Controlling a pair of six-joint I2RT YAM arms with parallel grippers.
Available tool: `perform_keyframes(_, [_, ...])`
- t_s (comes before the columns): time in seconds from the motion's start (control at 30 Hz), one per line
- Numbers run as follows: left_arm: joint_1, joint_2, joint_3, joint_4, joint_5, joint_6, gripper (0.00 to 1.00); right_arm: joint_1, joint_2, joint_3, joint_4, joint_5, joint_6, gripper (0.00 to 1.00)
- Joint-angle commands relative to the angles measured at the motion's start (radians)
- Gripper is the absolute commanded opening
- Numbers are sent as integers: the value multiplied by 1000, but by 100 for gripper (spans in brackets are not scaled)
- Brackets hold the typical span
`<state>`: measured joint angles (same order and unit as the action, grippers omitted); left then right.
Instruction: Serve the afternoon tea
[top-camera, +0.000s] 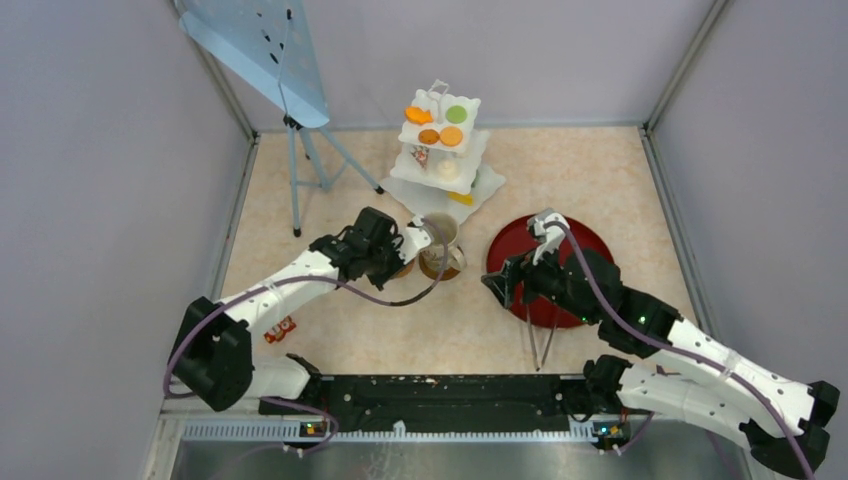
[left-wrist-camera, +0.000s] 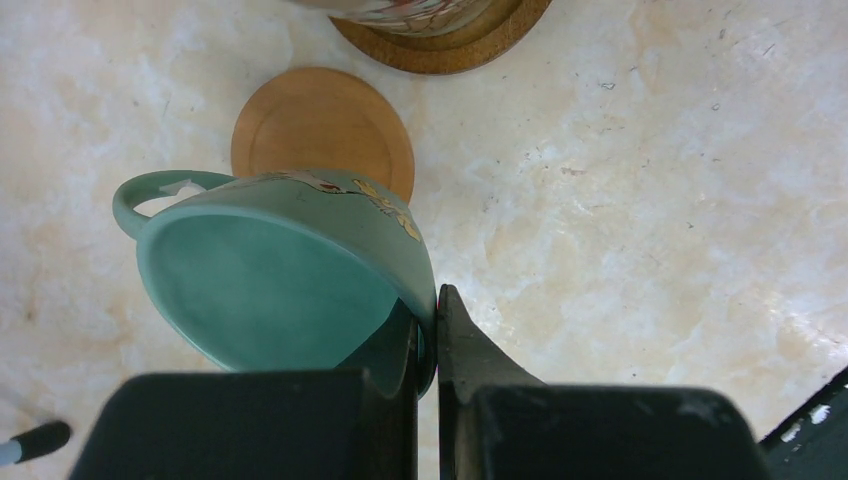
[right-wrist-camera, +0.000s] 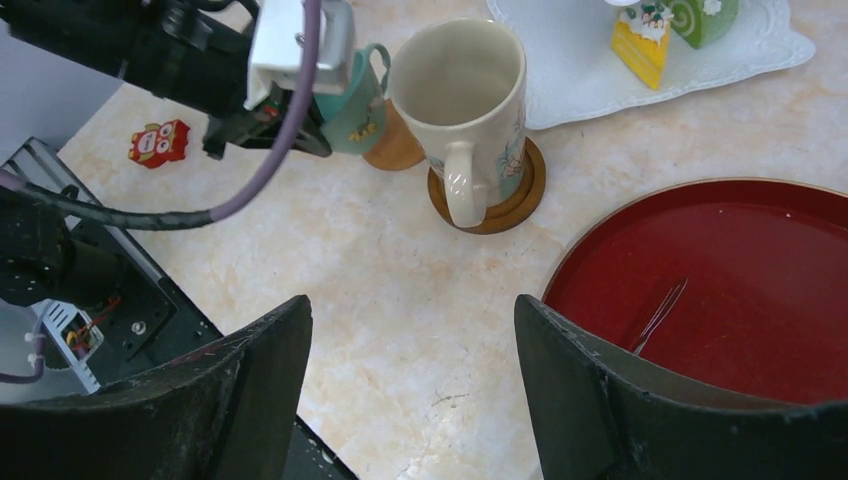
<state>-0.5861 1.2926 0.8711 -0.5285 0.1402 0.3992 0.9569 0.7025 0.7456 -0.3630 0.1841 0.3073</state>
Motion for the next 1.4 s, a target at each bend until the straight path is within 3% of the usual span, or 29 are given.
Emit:
perform_keyframes(0.0, [-19,67,35,93,1,81,0,-3,-51,-5,18,31,-16,73])
perform_keyframes(0.4, [-25,155,54,131,-68,76,0,-4,-180,-48,25,114,-2,74])
perform_keyframes(0.8, [-28,176,59,176,-113,76,4,-4,-170,-55,37,91,0,75])
perform_keyframes(1.27, [-31,194,52,193,-96,56,27,-3,-172,-56,34,92,2,75])
perform_keyframes(1.37, [-32,170,45,194,-81,54,40,-3,-171,-50,33,97,-1,75])
